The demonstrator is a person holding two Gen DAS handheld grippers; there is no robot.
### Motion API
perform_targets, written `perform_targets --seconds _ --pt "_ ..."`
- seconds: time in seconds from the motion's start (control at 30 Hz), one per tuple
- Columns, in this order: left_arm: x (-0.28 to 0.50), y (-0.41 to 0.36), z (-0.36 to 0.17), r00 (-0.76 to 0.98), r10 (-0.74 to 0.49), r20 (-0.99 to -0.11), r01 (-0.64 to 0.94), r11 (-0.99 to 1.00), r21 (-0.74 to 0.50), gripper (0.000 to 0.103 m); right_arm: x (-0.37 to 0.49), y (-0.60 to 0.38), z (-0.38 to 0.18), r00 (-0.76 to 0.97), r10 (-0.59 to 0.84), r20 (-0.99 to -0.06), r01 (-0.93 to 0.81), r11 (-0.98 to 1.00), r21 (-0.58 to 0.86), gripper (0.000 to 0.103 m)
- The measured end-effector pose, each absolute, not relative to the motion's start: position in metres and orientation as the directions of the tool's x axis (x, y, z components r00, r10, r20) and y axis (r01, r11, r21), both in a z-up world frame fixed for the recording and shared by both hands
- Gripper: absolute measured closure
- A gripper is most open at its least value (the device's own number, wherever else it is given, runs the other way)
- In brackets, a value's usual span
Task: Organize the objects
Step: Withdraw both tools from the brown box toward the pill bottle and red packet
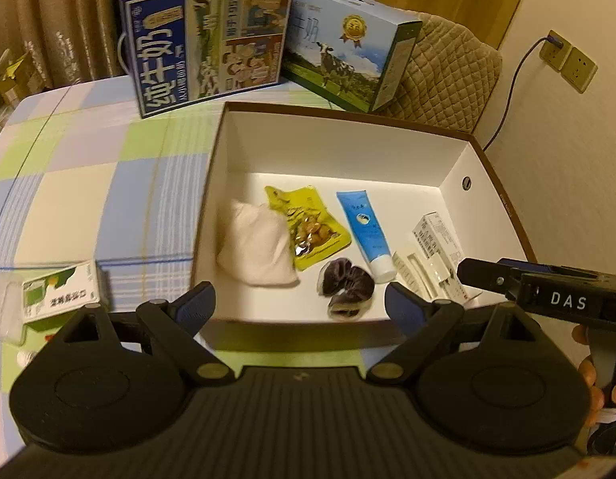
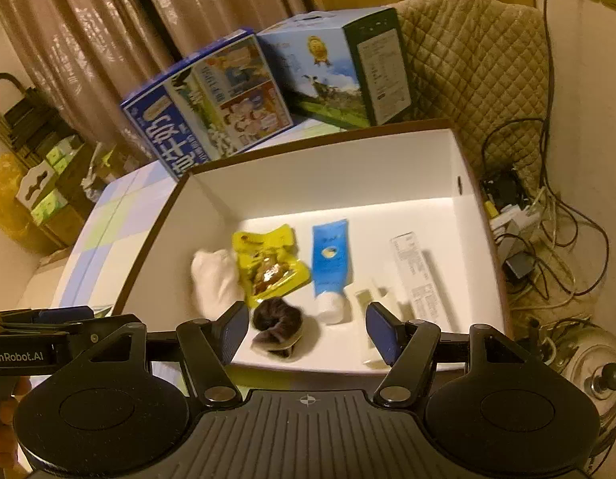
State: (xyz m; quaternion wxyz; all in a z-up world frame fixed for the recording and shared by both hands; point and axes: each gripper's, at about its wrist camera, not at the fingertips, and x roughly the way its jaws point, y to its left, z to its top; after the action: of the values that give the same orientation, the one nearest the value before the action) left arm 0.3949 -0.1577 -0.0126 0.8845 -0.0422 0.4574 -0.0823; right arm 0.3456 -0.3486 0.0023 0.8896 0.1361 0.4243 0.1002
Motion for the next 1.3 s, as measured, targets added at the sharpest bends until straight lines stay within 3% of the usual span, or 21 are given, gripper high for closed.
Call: perform_targets --seconds 0.63,1.3 --pt "0.329 -0.064 -0.013 0.572 -0.202 -0.795 0.074 0.978 -0.195 0.013 0.293 -0.26 0.0 0.592 0.279 -0.756 -0.068 0.952 0.298 0.04" --pt "0.275 0.084 -0.045 0.523 -0.11 -0.845 -0.104 0.976 -0.191 0.013 0.279 -0.13 -0.034 0.497 0.31 -0.81 -0.146 0.95 0.274 0.041"
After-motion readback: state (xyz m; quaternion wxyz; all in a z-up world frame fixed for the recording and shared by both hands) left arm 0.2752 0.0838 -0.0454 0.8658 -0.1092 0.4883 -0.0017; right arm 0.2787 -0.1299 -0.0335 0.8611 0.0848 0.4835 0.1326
